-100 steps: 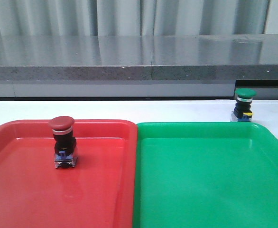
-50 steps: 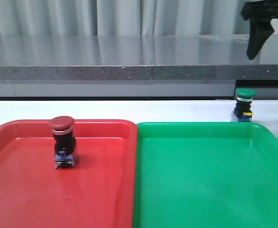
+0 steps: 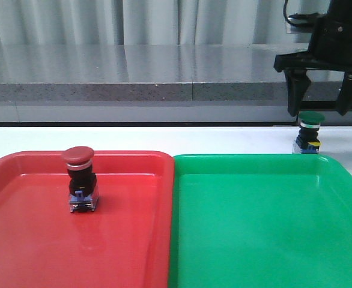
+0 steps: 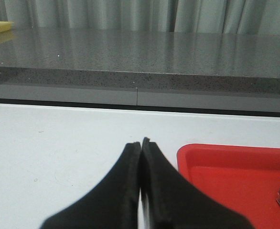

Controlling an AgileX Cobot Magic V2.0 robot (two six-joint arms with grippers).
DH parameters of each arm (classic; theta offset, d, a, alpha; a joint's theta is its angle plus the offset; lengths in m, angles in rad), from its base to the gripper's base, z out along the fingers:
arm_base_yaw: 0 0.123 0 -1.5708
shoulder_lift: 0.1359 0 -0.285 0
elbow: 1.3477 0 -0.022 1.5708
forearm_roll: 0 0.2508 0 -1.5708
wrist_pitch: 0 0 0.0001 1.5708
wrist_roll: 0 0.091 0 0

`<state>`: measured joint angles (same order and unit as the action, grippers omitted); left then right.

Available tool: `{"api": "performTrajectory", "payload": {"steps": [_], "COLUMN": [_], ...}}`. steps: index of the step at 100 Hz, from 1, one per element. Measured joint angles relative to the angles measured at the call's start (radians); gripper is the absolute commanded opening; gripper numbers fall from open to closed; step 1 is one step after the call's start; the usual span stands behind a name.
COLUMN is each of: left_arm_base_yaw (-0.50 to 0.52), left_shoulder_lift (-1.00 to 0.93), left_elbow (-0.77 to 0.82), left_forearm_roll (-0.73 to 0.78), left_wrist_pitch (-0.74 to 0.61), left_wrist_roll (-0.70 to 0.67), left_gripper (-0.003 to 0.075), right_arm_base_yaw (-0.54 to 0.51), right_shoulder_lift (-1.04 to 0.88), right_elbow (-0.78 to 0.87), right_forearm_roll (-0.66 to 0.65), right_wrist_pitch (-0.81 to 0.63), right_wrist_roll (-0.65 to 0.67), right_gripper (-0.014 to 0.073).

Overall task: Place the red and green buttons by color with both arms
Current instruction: 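Lower the open right gripper over the green-capped button, then close the right gripper on the green button and lift it, then carry the green button forward and lower it into the green tray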

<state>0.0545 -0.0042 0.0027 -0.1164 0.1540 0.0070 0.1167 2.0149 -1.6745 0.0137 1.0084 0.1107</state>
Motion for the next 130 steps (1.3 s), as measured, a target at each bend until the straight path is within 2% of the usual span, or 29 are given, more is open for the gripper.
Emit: {"api": "performTrajectory", "payload": {"steps": [10, 14, 27, 29, 34, 42, 72, 109, 130], "left_arm_base_yaw": [0.0, 0.0, 0.0, 0.0, 0.0, 0.0, 0.0, 0.0, 0.0], "left_shoulder_lift": [0.0, 0.0, 0.0, 0.0, 0.0, 0.0, 0.0, 0.0, 0.0], "left_elbow": [0.0, 0.0, 0.0, 0.0, 0.0, 0.0, 0.0, 0.0, 0.0], "left_forearm_roll": [0.0, 0.0, 0.0, 0.0, 0.0, 0.0, 0.0, 0.0, 0.0], "left_wrist_pitch": [0.0, 0.0, 0.0, 0.0, 0.0, 0.0, 0.0, 0.0, 0.0], "left_wrist_roll": [0.0, 0.0, 0.0, 0.0, 0.0, 0.0, 0.0, 0.0, 0.0], "left_gripper": [-0.002, -0.002, -0.002, -0.002, -0.002, -0.002, -0.002, -0.002, -0.002], "right_arm_base_yaw": [0.0, 0.0, 0.0, 0.0, 0.0, 0.0, 0.0, 0.003, 0.076], "right_shoulder_lift": [0.033, 0.042, 0.057, 0.057, 0.057, 0.057, 0.039, -0.155, -0.274], "right_elbow": [-0.004, -0.004, -0.004, -0.004, -0.004, -0.006, -0.006, -0.001, 0.128], "right_forearm_roll": [0.009, 0.013, 0.02, 0.02, 0.022, 0.022, 0.022, 0.082, 0.092], "right_wrist_pitch": [0.002, 0.002, 0.0, -0.002, -0.004, -0.007, -0.01, 0.098, 0.09], "right_wrist_roll": [0.0, 0.0, 0.0, 0.0, -0.003, -0.003, -0.003, -0.001, 0.037], "right_gripper": [0.059, 0.056, 0.039, 0.033, 0.0258, 0.0197, 0.0188, 0.0188, 0.0188]}}
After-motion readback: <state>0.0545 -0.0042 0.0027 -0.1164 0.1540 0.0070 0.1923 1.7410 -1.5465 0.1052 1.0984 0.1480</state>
